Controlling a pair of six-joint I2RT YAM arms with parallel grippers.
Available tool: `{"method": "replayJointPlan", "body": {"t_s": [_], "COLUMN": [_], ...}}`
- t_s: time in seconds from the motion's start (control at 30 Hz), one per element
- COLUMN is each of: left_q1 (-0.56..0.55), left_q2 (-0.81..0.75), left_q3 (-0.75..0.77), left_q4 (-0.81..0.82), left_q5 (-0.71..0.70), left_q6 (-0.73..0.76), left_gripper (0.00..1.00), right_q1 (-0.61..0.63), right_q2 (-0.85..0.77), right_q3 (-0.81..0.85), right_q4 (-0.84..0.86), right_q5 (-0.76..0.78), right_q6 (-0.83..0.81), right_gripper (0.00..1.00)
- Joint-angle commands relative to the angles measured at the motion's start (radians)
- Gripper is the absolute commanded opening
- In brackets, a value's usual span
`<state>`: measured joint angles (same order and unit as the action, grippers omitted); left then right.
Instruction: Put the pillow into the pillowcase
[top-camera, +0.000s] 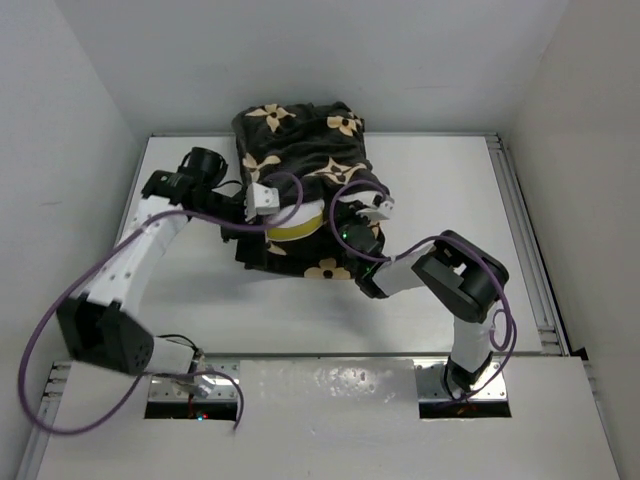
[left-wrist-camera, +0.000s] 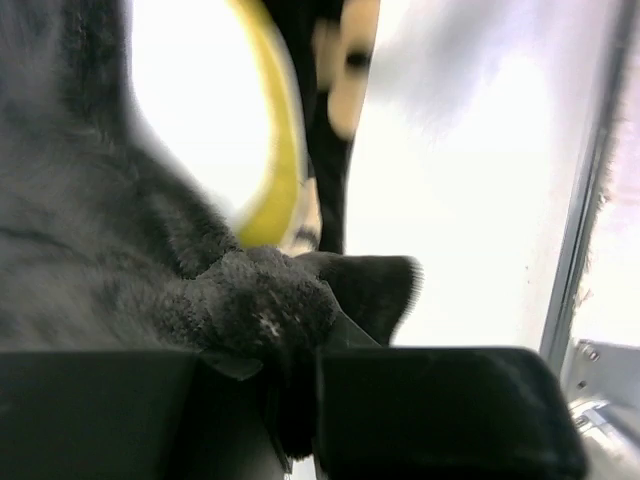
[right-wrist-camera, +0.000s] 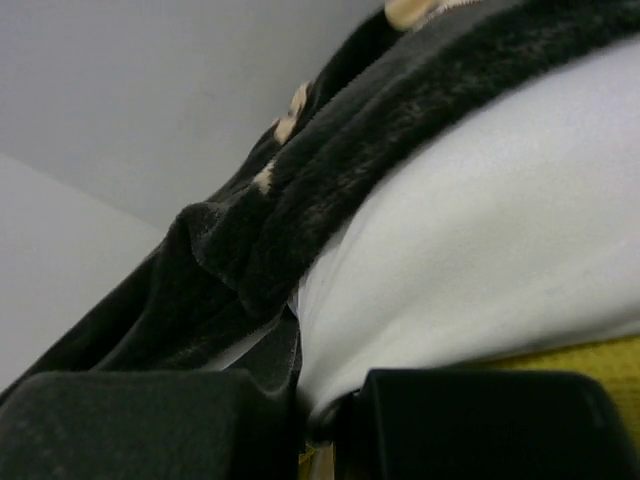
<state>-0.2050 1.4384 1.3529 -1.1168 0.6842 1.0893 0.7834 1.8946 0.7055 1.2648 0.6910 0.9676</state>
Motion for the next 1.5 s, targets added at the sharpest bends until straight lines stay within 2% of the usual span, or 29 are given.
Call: {"method": "replayJointPlan", "body": {"t_s": [0.0,0.13,0.17,0.27,0.4,0.43,0.47,0.5,0.53,0.57,0.6,0.67,0.7,0.73,0.77,0.8,0.83,0.87,0.9,0.97,1.0,1.03,1.07,1.13,1.2,1.23,1.33,1.4,1.47], "left_q1": [-0.083,-0.125,-0.125,-0.122,-0.062,-0.039,0.01,0.031,0.053,0.094,0.136,0.165,0.176,0.19,0.194,0.197,0.202,0.205,0.205,0.204,0.204,0.234,0.234,0.236,0.234,0.234,0.236,0.239,0.24], "left_q2": [-0.177,-0.184,-0.185,-0.188,-0.203,-0.208,-0.216,-0.219,-0.223,-0.234,-0.24,-0.245,-0.245,-0.245,-0.242,-0.24,-0.239,-0.237,-0.237,-0.233,-0.234,-0.239,-0.24,-0.252,-0.26,-0.263,-0.265,-0.266,-0.266], "left_q3": [0.052,0.138,0.152,0.169,0.092,0.072,0.036,0.019,0.002,-0.032,-0.059,-0.07,-0.074,-0.075,-0.075,-0.077,-0.075,-0.074,-0.072,-0.071,-0.07,-0.072,-0.071,-0.072,-0.071,-0.066,-0.054,-0.049,-0.049], "left_q4": [-0.204,-0.202,-0.204,-0.204,-0.201,-0.201,-0.201,-0.196,-0.189,-0.178,-0.164,-0.144,-0.13,-0.115,-0.082,-0.072,-0.064,-0.06,-0.06,-0.061,-0.066,-0.069,-0.072,-0.072,-0.072,-0.074,-0.084,-0.081,-0.072], "left_q5": [0.199,0.29,0.308,0.327,0.281,0.262,0.258,0.233,0.218,0.2,0.183,0.172,0.169,0.167,0.163,0.158,0.158,0.161,0.167,0.172,0.172,0.172,0.167,0.163,0.147,0.143,0.133,0.133,0.133], "left_q6": [0.209,0.109,0.098,0.072,0.077,0.075,0.075,0.073,0.067,0.04,0.023,-0.005,-0.029,-0.084,-0.109,-0.13,-0.156,-0.161,-0.169,-0.19,-0.19,-0.19,-0.192,-0.197,-0.198,-0.204,-0.203,-0.207,-0.216], "left_gripper": [0.0,0.0,0.0,0.0,0.0,0.0,0.0,0.0,0.0,0.0,0.0,0.0,0.0,0.0,0.0,0.0,0.0,0.0,0.0,0.0,0.0,0.0,0.0,0.0,0.0,0.0,0.0,0.0,0.0], "right_q1": [0.011,0.017,0.016,0.01,0.022,0.023,0.022,0.016,0.014,0.01,0.007,0.001,-0.006,-0.027,-0.039,-0.059,-0.1,-0.116,-0.137,-0.183,-0.197,-0.211,-0.22,-0.252,-0.275,-0.283,-0.276,-0.263,-0.259], "right_q2": [-0.058,-0.103,-0.104,-0.094,-0.089,-0.094,-0.104,-0.114,-0.129,-0.15,-0.208,-0.344,-0.397,-0.451,-0.503,-0.593,-0.626,-0.659,-0.707,-0.736,-0.738,-0.732,-0.718,-0.654,-0.582,-0.496,-0.317,-0.252,-0.206], "right_q3": [0.1,0.205,0.225,0.273,0.181,0.169,0.16,0.138,0.126,0.114,0.073,-0.019,-0.049,-0.075,-0.107,-0.118,-0.126,-0.133,-0.139,-0.173,-0.188,-0.199,-0.221,-0.239,-0.232,-0.209,-0.037,0.006,0.002], "right_q4": [0.124,-0.204,-0.375,-0.591,-0.527,-0.531,-0.547,-0.554,-0.565,-0.605,-0.652,-0.694,-0.725,-0.816,-0.884,-0.948,-1.082,-1.141,-1.186,-1.225,-1.201,-1.184,-1.161,-1.077,-1.013,-1.0,-1.09,-1.124,-1.086], "right_q5": [0.149,0.303,0.311,0.262,0.095,0.047,-0.101,-0.196,-0.288,-0.45,-0.511,-0.64,-0.671,-0.686,-0.771,-0.8,-0.817,-0.814,-0.794,-0.788,-0.756,-0.731,-0.701,-0.623,-0.617,-0.631,-0.639,-0.636,-0.662], "right_q6": [-0.108,-0.13,-0.113,-0.023,-0.075,-0.113,-0.137,-0.203,-0.236,-0.272,-0.326,-0.41,-0.438,-0.464,-0.505,-0.524,-0.533,-0.537,-0.534,-0.521,-0.501,-0.483,-0.449,-0.417,-0.392,-0.397,-0.446,-0.454,-0.442], "right_gripper": [0.0,0.0,0.0,0.0,0.0,0.06,0.16,0.31,0.6,0.69,0.84,0.95,0.97,0.95,0.91,0.8,0.2,0.04,0.0,0.02,0.18,0.45,0.75,0.97,0.99,0.99,0.99,0.98,0.94]}}
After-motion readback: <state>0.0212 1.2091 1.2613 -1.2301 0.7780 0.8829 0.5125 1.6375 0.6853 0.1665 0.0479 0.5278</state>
